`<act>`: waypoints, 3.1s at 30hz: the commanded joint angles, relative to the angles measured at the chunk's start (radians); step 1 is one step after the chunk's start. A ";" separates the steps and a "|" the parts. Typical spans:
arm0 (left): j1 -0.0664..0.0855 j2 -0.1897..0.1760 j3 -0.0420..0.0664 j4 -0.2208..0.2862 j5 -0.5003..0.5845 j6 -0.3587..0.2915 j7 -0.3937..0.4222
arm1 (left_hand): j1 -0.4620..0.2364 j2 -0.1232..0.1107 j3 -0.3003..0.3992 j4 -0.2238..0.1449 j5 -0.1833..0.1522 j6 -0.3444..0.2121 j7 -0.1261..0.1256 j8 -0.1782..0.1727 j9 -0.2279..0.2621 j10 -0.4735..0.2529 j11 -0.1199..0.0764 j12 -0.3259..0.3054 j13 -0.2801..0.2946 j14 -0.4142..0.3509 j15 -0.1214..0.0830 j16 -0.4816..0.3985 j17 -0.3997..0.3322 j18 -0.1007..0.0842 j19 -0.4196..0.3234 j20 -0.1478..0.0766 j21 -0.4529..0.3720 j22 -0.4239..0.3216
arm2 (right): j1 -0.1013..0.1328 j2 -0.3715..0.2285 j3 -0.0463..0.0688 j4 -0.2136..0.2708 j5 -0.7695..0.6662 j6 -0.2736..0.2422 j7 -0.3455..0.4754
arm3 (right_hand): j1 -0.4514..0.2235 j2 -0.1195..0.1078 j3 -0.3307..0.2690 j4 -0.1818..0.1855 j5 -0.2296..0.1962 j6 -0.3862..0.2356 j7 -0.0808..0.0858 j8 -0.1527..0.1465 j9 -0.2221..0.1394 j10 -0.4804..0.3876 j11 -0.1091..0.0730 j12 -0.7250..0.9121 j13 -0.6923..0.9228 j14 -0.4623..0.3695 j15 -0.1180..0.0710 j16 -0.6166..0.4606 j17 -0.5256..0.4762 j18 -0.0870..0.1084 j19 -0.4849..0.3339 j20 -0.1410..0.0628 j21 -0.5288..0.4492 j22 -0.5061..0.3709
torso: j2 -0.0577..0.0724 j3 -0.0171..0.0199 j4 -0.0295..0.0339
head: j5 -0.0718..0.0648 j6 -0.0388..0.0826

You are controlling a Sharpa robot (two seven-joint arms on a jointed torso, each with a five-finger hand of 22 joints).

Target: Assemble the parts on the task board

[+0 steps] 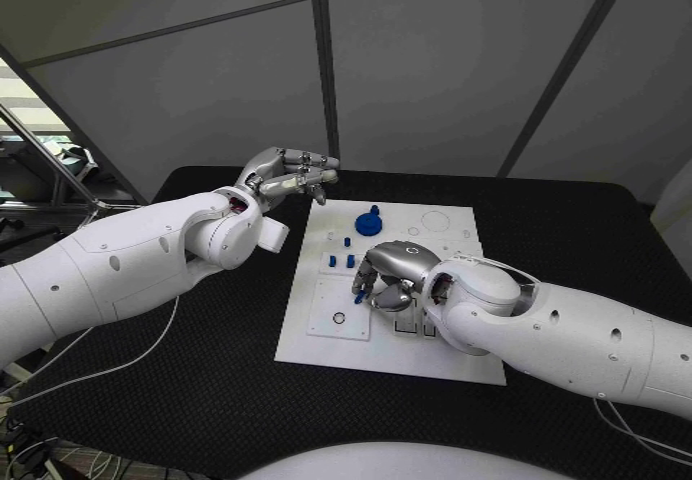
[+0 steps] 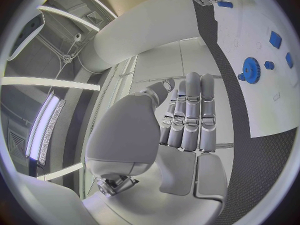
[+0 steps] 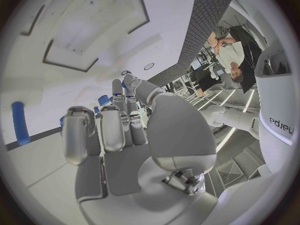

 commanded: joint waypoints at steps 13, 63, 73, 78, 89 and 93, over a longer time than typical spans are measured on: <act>0.002 0.002 0.001 -0.001 0.005 0.013 0.001 | 0.000 0.005 -0.002 -0.008 0.003 -0.003 0.008 -0.008 0.002 -0.009 -0.003 -0.001 0.002 0.002 0.007 -0.006 -0.002 -0.013 -0.003 0.004 -0.007 -0.002 | 0.000 0.000 -0.001 0.005 -0.050 -0.026 -0.032 | -0.014 -0.001 -0.001 0.011 -0.009 0.007 -0.002 0.007 0.002 -0.003 0.000 -0.004 -0.002 0.031 -0.006 -0.002 0.003 -0.006 0.029 -0.007 0.004 0.080 | 0.000 -0.0006 0.0006 | -0.001 0.002; 0.002 0.003 0.001 -0.006 0.005 0.018 -0.009 | 0.001 0.005 -0.002 -0.010 0.003 -0.005 0.009 -0.010 0.001 -0.011 -0.002 -0.002 0.004 0.003 0.007 -0.009 -0.004 -0.013 -0.003 0.004 -0.009 -0.003 | -0.001 0.003 -0.001 0.040 -0.192 0.027 -0.096 | -0.025 -0.012 -0.004 0.024 -0.023 0.013 -0.007 0.008 0.006 0.000 -0.003 -0.003 -0.003 0.032 -0.008 0.001 0.006 -0.008 0.034 -0.008 0.010 0.091 | 0.000 0.0000 -0.0001 | 0.005 -0.006; 0.002 0.005 0.000 -0.007 0.005 0.020 -0.010 | 0.001 0.005 -0.002 -0.010 0.003 -0.005 0.009 -0.010 0.001 -0.011 -0.002 -0.002 0.004 0.003 0.007 -0.009 -0.004 -0.013 -0.003 0.004 -0.009 -0.003 | -0.001 0.011 -0.001 0.044 -0.214 0.033 -0.103 | -0.027 -0.012 -0.004 0.026 -0.025 0.014 -0.007 0.008 0.006 0.001 -0.003 -0.003 -0.003 0.032 -0.008 0.001 0.005 -0.009 0.037 -0.008 0.014 0.097 | 0.001 -0.0004 0.0001 | 0.003 -0.006; 0.002 0.005 0.000 -0.007 0.005 0.020 -0.011 | 0.001 0.005 -0.002 -0.010 0.003 -0.005 0.009 -0.010 0.001 -0.011 -0.002 -0.002 0.004 0.003 0.007 -0.009 -0.004 -0.013 -0.003 0.004 -0.009 -0.003 | -0.001 0.017 -0.001 0.043 -0.213 0.064 -0.100 | -0.028 -0.014 -0.005 0.028 -0.026 0.014 -0.008 0.008 0.007 0.001 -0.003 -0.003 -0.003 0.032 -0.009 0.000 0.004 -0.009 0.036 -0.008 0.014 0.097 | 0.000 -0.0011 0.0008 | 0.001 -0.006; 0.002 0.004 0.000 -0.005 0.005 0.020 -0.011 | 0.001 0.006 -0.003 -0.010 0.003 -0.006 0.009 -0.010 0.001 -0.012 -0.001 -0.003 0.004 0.003 0.008 -0.010 -0.004 -0.013 -0.003 0.005 -0.010 -0.003 | -0.001 0.022 -0.003 0.039 -0.199 0.110 -0.099 | -0.033 -0.025 -0.006 0.035 -0.041 0.012 -0.009 0.006 0.007 -0.001 -0.004 -0.004 -0.005 0.030 -0.009 -0.004 -0.003 -0.008 0.034 -0.009 0.010 0.090 | 0.000 -0.0009 0.0008 | 0.003 -0.010; 0.002 0.004 0.000 -0.005 0.005 0.020 -0.011 | 0.001 0.006 -0.003 -0.010 0.003 -0.006 0.009 -0.010 0.001 -0.012 -0.001 -0.003 0.004 0.003 0.008 -0.010 -0.004 -0.013 -0.003 0.005 -0.010 -0.003 | -0.001 0.023 -0.003 0.038 -0.194 0.109 -0.097 | -0.033 -0.025 -0.006 0.036 -0.044 0.012 -0.009 0.006 0.007 -0.001 -0.004 -0.004 -0.005 0.030 -0.009 -0.004 -0.004 -0.008 0.033 -0.009 0.009 0.089 | 0.000 -0.0011 0.0007 | 0.003 -0.010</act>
